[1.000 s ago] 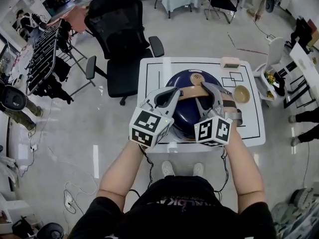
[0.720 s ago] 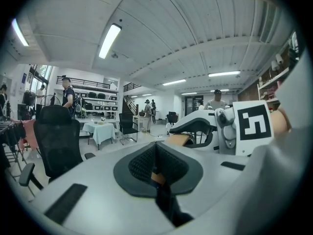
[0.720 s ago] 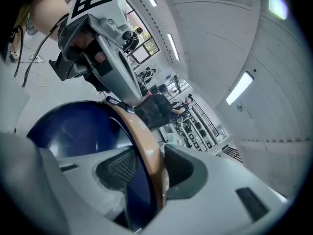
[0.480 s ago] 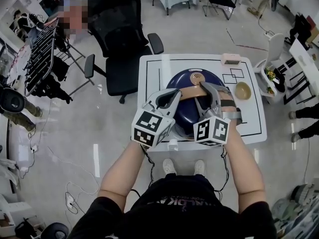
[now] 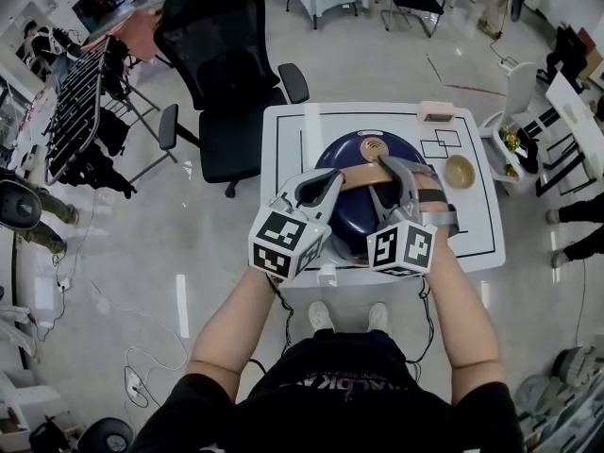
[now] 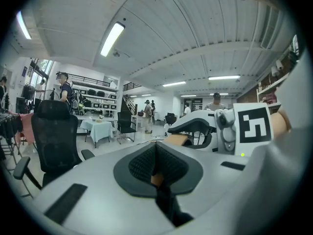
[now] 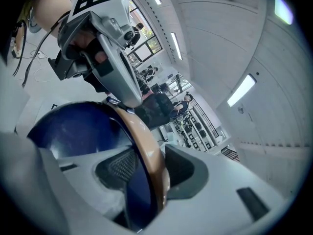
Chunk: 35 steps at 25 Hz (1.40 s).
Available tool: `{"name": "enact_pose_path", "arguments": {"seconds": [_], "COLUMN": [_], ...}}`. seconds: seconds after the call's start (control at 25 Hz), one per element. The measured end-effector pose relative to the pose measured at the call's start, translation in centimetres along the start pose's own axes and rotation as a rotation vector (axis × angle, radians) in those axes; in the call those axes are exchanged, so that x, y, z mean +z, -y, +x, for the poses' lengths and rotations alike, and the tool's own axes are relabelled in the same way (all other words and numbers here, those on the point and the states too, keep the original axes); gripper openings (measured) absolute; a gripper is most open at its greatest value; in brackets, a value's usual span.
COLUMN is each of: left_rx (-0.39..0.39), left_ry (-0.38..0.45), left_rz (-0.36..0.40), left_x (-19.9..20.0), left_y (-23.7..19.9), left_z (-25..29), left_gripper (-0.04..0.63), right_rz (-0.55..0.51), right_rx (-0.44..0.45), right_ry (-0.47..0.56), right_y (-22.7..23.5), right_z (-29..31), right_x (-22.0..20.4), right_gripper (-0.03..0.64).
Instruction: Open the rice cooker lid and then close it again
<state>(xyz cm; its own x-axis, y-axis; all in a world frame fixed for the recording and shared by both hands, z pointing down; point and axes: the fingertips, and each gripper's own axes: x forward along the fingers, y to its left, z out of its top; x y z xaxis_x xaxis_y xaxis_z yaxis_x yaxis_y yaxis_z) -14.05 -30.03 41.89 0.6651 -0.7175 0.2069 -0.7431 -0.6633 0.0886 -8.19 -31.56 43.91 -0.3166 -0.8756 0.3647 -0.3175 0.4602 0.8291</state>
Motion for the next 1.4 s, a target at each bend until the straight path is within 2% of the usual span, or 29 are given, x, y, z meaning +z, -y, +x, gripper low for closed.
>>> {"name": "enact_pose_path", "arguments": {"seconds": [0.16, 0.28, 0.52, 0.64, 0.96, 1.04, 1.16, 1.24, 1.4], "left_rx": [0.006, 0.009, 0.019, 0.034, 0.094, 0.114, 0.132, 0.141, 0.171], "left_ry": [0.011, 0.039, 0.086, 0.101, 0.138, 0.153, 0.162, 0.162, 0.162], "left_rz": [-0.006, -0.019, -0.026, -0.024, -0.009, -0.01, -0.007, -0.005, -0.001], "left_x": [0.1, 0.5, 2.0, 2.4, 3.4, 3.8, 4.0, 3.8, 3.5], "left_y": [-0.1, -0.3, -0.3, 0.4, 4.3, 5.9, 8.7, 10.8, 15.2], "left_z": [-0.3, -0.8, -2.9, -3.9, -6.3, -6.8, -7.1, -7.1, -7.7], "left_gripper": [0.009, 0.075, 0.1, 0.106, 0.107, 0.107, 0.103, 0.084, 0.028], "right_rz": [0.017, 0.052, 0.12, 0.245, 0.707, 0.816, 0.956, 1.004, 0.993], "right_rx": [-0.01, -0.017, -0.042, -0.037, 0.033, 0.072, 0.119, 0.141, 0.184], "right_ry": [-0.011, -0.005, 0.059, 0.126, 0.389, 0.453, 0.517, 0.544, 0.575], "right_y": [0.1, 0.2, 0.2, 1.0, 4.0, 4.6, 5.4, 5.6, 5.0], "right_z": [0.0, -0.5, -3.0, -4.8, -10.2, -12.0, -14.6, -16.2, -19.7], "right_x": [-0.2, -0.5, 0.5, 0.8, 0.1, -0.5, -2.0, -3.1, -4.5], "right_gripper": [0.18, 0.189, 0.187, 0.187, 0.148, 0.114, 0.021, 0.002, 0.002]}}
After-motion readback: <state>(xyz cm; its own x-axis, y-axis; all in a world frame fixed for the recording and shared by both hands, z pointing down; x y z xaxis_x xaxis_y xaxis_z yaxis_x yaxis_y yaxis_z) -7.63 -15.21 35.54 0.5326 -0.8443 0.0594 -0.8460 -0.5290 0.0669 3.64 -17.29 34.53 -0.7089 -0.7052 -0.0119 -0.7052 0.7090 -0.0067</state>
